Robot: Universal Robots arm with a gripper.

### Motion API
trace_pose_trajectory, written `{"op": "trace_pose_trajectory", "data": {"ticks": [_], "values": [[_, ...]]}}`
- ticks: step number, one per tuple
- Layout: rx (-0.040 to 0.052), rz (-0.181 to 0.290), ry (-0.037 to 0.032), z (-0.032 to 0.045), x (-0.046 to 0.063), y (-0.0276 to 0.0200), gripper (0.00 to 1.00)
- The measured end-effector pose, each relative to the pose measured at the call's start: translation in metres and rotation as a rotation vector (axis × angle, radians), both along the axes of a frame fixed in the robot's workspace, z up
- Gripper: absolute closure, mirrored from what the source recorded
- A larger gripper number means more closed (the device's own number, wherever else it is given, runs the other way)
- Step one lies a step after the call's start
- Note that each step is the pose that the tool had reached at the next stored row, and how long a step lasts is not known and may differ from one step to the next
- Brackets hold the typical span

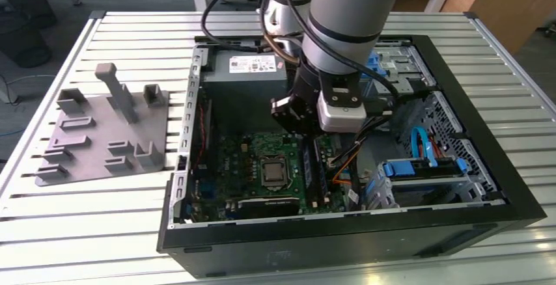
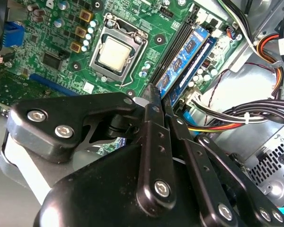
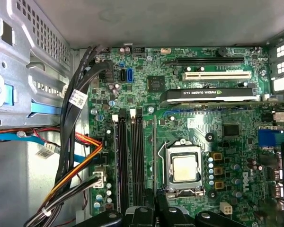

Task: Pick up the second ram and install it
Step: 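Insert the second ram into the second slot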

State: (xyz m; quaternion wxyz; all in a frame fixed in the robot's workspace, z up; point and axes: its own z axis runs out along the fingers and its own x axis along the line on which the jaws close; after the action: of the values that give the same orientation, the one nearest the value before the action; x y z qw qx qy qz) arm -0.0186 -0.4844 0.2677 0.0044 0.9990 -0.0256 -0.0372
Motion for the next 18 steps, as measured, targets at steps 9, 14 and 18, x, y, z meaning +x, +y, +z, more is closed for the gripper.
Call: {"op": "trace_pose_trajectory", "data": {"ticks": [9,14,18], "values": [[-0.0001,0.0,0.0001,-0.0043,0.001,0.0,0.86],[0.0,0.001,0.0001,-0.0104,0.003,0.0,0.86],[0.0,0.009,0.0002,-0.0132,0.005,0.0,0.86]]}}
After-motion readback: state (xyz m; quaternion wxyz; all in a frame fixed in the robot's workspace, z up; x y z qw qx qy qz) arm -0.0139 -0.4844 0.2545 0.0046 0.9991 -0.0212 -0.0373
